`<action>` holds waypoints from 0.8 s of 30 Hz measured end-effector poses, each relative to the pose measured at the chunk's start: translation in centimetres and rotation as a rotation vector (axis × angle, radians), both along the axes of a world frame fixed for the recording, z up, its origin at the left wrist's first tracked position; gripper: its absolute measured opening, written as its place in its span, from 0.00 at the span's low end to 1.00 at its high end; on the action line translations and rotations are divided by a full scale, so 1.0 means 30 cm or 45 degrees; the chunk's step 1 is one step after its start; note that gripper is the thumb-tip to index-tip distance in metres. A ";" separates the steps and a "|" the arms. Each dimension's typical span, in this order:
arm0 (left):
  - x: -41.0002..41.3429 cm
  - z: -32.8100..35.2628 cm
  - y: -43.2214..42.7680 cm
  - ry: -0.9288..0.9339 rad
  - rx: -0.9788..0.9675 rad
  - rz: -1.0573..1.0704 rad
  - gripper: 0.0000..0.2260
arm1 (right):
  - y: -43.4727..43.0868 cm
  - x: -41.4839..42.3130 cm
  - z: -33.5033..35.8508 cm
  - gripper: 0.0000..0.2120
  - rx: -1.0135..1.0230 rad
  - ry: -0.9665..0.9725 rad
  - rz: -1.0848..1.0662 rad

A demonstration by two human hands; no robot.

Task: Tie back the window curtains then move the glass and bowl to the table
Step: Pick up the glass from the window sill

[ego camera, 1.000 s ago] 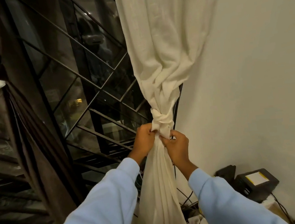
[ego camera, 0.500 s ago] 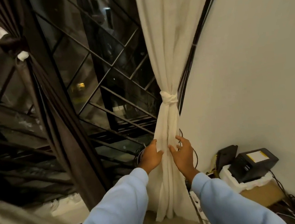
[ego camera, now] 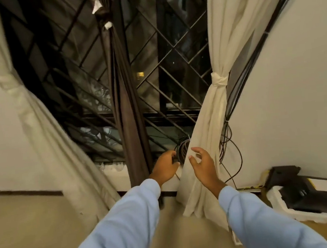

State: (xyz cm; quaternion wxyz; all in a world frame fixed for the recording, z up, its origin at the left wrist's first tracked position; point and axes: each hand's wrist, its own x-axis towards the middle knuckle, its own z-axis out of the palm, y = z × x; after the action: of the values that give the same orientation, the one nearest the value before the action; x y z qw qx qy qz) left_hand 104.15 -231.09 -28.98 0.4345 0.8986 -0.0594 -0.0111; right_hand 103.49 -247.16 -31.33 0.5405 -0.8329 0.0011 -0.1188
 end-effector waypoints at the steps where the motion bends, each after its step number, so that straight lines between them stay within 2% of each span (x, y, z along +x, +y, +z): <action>1: -0.062 0.001 0.030 -0.018 0.008 0.033 0.18 | 0.027 -0.040 -0.002 0.16 -0.020 0.001 0.076; 6: -0.267 0.032 0.169 -0.011 0.120 0.179 0.20 | 0.177 -0.156 0.007 0.15 -0.054 -0.006 0.287; 13: -0.469 0.161 0.478 -0.083 0.172 0.434 0.17 | 0.473 -0.255 0.099 0.15 -0.071 -0.068 0.607; 19: -0.544 0.288 0.796 -0.166 0.222 0.609 0.19 | 0.675 -0.239 0.245 0.15 -0.067 -0.168 0.758; 24: -0.546 0.302 0.978 -0.186 0.196 0.688 0.20 | 0.801 -0.219 0.278 0.17 -0.121 -0.207 0.794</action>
State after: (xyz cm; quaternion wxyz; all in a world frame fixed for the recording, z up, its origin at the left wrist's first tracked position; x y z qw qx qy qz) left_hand 87.76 -201.76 -19.91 0.3469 0.9107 0.1519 0.1651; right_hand 96.93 -223.12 -22.98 0.5096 -0.8053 -0.3027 -0.0136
